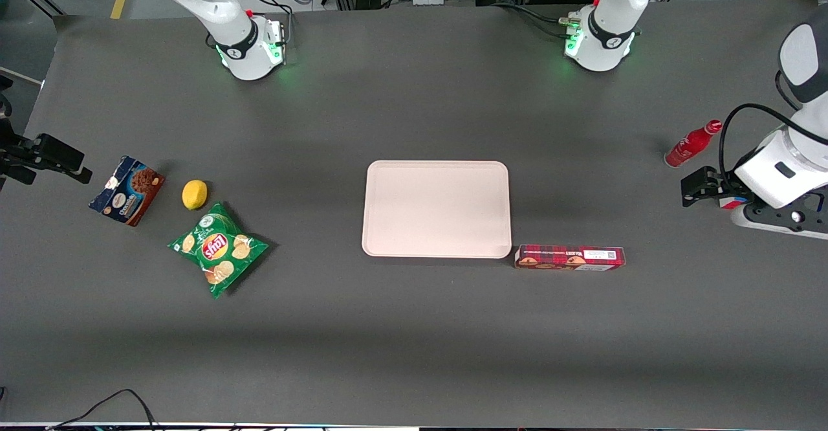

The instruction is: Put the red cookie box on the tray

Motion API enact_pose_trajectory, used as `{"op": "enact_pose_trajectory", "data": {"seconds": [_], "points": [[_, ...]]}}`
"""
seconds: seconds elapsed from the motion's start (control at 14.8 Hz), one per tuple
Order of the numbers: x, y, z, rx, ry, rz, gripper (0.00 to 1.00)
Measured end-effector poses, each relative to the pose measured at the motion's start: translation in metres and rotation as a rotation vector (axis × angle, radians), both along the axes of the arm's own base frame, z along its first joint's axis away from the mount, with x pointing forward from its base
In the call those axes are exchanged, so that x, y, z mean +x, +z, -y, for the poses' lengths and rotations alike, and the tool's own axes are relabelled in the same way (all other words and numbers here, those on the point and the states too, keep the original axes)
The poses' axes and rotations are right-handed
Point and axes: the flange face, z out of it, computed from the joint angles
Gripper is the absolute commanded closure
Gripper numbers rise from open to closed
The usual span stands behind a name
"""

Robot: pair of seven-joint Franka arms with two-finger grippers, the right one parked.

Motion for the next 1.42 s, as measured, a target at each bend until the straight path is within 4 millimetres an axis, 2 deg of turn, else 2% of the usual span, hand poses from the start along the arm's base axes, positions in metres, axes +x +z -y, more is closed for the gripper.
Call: {"op": "enact_pose_trajectory", "data": {"seconds": [1.08, 1.42], "points": [[0.000, 0.000, 0.001, 0.000, -0.002, -0.001, 0.00], [0.001, -0.005, 0.019, -0.003, -0.031, -0.007, 0.00]]}}
